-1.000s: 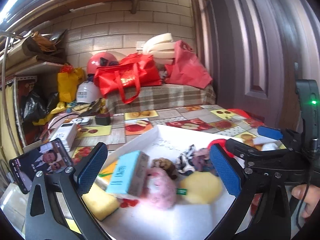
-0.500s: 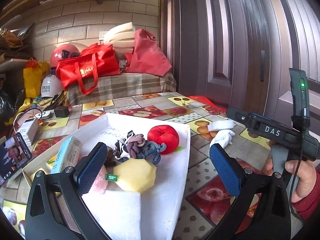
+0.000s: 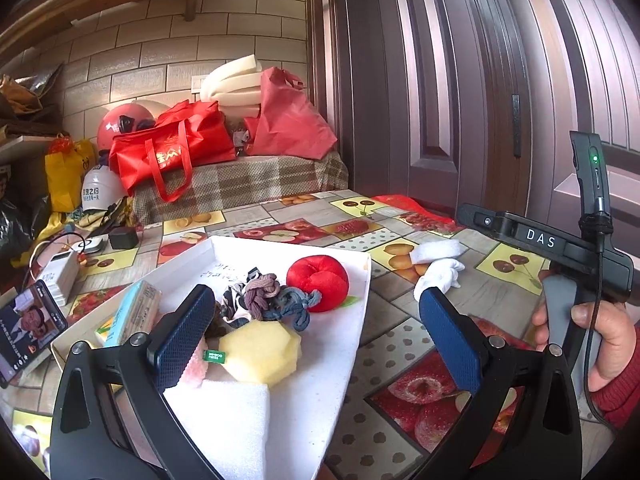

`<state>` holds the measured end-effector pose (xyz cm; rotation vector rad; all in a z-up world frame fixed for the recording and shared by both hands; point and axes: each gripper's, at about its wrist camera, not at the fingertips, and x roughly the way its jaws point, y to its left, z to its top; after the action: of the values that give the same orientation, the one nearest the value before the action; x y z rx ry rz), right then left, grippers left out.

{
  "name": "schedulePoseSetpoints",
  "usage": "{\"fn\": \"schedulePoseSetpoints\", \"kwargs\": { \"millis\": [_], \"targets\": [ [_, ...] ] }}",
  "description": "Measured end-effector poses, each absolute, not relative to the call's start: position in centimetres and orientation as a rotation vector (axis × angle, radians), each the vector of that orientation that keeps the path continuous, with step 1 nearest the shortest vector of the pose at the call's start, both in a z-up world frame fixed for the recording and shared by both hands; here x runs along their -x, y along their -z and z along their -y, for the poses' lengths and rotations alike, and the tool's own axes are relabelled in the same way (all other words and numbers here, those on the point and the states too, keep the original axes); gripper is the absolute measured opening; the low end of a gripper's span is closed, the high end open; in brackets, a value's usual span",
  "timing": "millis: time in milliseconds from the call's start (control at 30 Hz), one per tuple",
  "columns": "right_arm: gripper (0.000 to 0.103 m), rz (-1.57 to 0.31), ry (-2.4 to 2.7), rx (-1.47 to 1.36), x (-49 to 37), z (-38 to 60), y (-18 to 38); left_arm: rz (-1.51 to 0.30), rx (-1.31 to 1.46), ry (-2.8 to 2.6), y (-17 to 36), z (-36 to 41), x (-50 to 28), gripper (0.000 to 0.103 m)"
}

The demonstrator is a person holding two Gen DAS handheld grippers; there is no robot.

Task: Organize soft objects
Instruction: 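Move both tools from the tray toward the white foam sheet and white cloth doll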

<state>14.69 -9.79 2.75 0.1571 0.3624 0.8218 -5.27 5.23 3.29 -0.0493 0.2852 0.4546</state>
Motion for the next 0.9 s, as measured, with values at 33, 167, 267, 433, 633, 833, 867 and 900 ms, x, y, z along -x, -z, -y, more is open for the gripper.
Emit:
{"fn": "schedulePoseSetpoints", "kwargs": {
  "millis": [33,167,267,433,633,833,867,900],
  "targets": [
    [0.103,-0.362,-0.816,-0.159,-14.9,10.0,-2.8,-0.287,0.052,-0.456,-3.3,-5.3,5.2,0.103],
    [0.103,-0.33,-0.784,-0.15,-15.2,11.0,-3.1,-0.287,0.039,-0.452,-3.3,-4.8,5.1,0.103],
    [0.103,-0.252,-0.744,-0.117,-15.3,12.0,-3.8,-0.281,0.033,-0.441,-3.4,-4.3,4.9,0.103],
    [0.103,-0.183,-0.728,-0.061,-16.1,14.3,-4.9,-0.298,0.056,-0.424,-3.4,-3.7,4.0,0.103],
    [0.103,-0.432,-0.856,0.065,-20.2,13.9,-3.2,-0.419,0.121,-0.36,-2.7,-4.1,0.8,0.103],
    [0.103,-0.541,-0.963,0.084,-22.2,10.4,-2.7,-0.543,0.113,-0.276,-1.7,-3.1,-4.3,0.103],
    [0.103,-0.56,-0.968,0.079,-22.2,9.6,-2.7,-0.554,0.113,-0.27,-1.6,-2.9,-4.9,0.103],
    [0.103,-0.578,-0.97,0.075,-22.3,8.7,-2.6,-0.559,0.113,-0.268,-1.5,-2.7,-5.4,0.103]
  ]
}}
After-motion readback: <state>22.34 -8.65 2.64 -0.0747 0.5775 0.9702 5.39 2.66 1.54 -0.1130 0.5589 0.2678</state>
